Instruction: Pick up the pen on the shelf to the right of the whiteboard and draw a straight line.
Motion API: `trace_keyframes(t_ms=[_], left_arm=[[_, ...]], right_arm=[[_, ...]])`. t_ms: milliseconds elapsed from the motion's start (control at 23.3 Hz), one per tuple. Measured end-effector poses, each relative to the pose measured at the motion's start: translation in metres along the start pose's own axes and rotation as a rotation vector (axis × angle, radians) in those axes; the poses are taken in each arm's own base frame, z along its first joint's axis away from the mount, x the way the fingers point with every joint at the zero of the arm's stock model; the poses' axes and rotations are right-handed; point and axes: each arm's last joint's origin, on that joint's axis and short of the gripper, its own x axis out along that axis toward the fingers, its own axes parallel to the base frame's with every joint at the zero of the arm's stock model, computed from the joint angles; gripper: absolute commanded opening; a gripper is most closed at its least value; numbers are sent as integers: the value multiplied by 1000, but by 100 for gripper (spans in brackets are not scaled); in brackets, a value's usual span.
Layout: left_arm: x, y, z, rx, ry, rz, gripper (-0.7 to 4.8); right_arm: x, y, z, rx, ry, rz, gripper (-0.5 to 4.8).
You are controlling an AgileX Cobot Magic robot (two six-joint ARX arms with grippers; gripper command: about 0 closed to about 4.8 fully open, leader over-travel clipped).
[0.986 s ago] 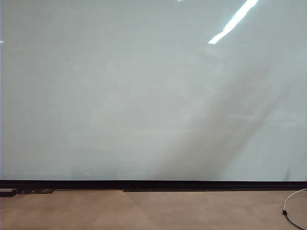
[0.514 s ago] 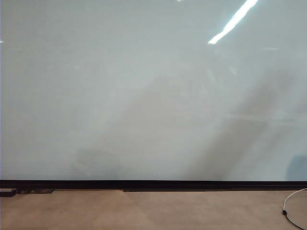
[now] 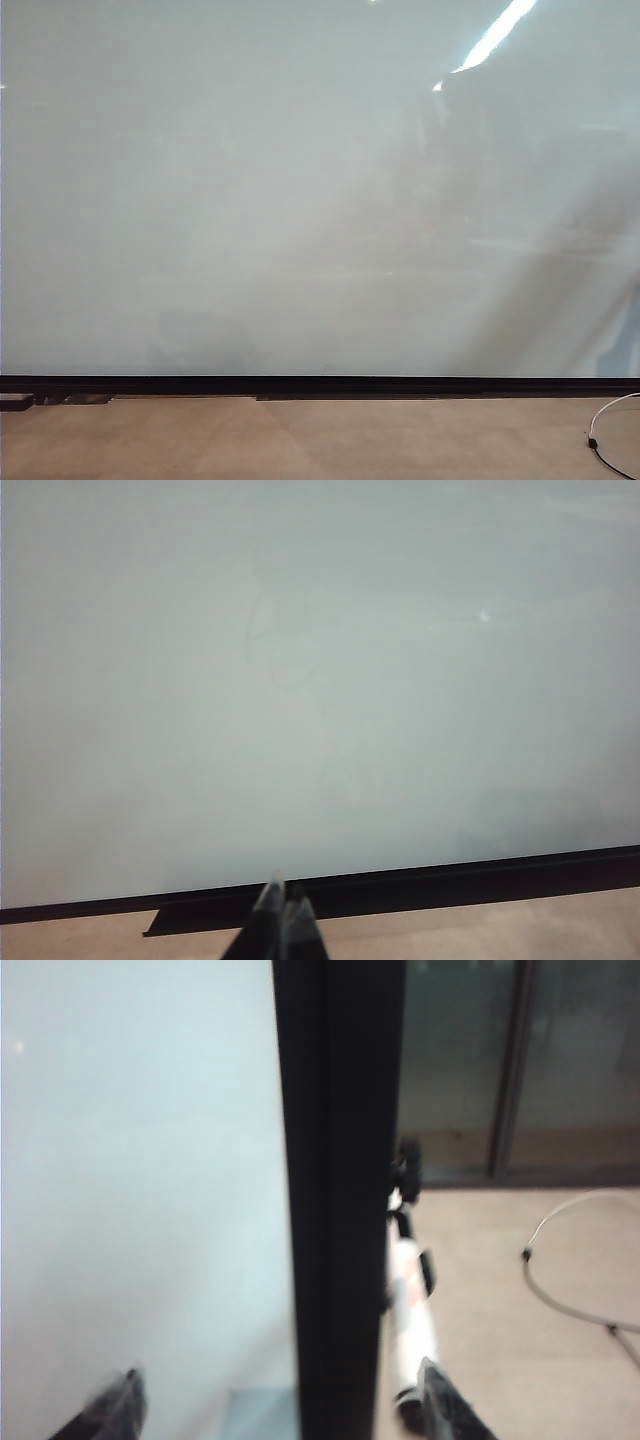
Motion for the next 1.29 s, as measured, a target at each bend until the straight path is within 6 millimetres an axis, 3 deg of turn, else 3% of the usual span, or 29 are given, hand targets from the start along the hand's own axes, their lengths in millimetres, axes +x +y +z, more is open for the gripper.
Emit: trace_keyframes(t_ms=[557,1286], left_arm=[[0,0,0,0,0,0,-5],[0,0,0,0,0,0,-5]], right_arm=[[38,-25,2,-120,-42,-3,369],[42,-33,-26,-130,-34,-15,369]])
